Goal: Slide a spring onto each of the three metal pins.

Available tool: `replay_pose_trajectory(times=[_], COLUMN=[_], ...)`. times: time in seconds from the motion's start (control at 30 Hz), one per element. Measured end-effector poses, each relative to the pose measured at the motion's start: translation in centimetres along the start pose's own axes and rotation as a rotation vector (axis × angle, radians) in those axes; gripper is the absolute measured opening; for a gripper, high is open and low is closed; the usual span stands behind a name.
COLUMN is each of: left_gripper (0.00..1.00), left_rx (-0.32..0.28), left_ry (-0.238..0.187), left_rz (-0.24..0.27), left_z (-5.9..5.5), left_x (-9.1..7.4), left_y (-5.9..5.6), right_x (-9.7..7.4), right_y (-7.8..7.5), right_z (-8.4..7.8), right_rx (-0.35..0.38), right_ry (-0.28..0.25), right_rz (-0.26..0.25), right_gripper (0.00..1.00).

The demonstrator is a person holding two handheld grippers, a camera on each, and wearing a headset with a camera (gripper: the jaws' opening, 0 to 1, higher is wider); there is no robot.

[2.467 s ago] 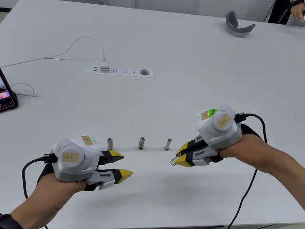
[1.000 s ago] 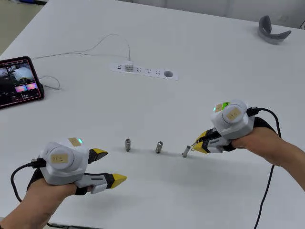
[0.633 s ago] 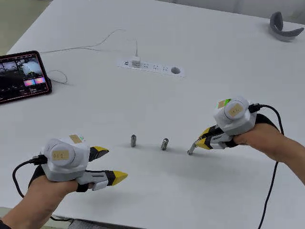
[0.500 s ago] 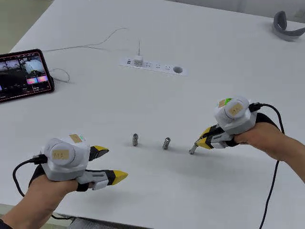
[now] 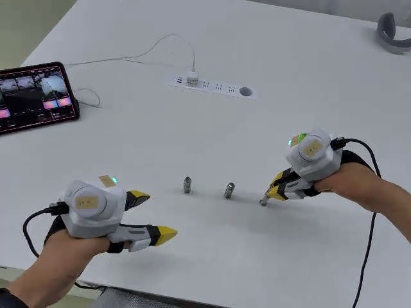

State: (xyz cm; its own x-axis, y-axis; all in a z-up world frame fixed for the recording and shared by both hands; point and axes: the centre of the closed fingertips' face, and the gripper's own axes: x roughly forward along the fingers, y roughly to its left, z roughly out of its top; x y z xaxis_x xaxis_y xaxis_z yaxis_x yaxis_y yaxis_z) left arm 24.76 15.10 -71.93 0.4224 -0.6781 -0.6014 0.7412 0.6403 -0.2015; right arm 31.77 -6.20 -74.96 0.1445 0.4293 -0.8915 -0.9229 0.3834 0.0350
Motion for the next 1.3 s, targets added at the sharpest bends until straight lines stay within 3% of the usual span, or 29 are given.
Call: replay_pose_trajectory(times=[0.63,1.17,1.3], left_gripper=[0.59,0.60,0.60], left_rx=[-0.018,-0.021,-0.019], left_ry=[0.013,0.002,0.001], left_rz=[0.022,0.027,0.029], left_z=[-0.8,-0.2,0.0], left_x=[-0.9,-0.8,-0.9], left_y=[0.4,0.5,0.6], right_x=[2.4,3.5,3.6], right_y=[0.0,0.0,0.1], right_z=[-1.2,-1.7,-1.9], right_rx=[-0.043,-0.034,-0.033], right_ry=[0.051,0.054,0.060], right_rz=[0.022,0.025,0.026], right_gripper=[0.13,0.13,0.17])
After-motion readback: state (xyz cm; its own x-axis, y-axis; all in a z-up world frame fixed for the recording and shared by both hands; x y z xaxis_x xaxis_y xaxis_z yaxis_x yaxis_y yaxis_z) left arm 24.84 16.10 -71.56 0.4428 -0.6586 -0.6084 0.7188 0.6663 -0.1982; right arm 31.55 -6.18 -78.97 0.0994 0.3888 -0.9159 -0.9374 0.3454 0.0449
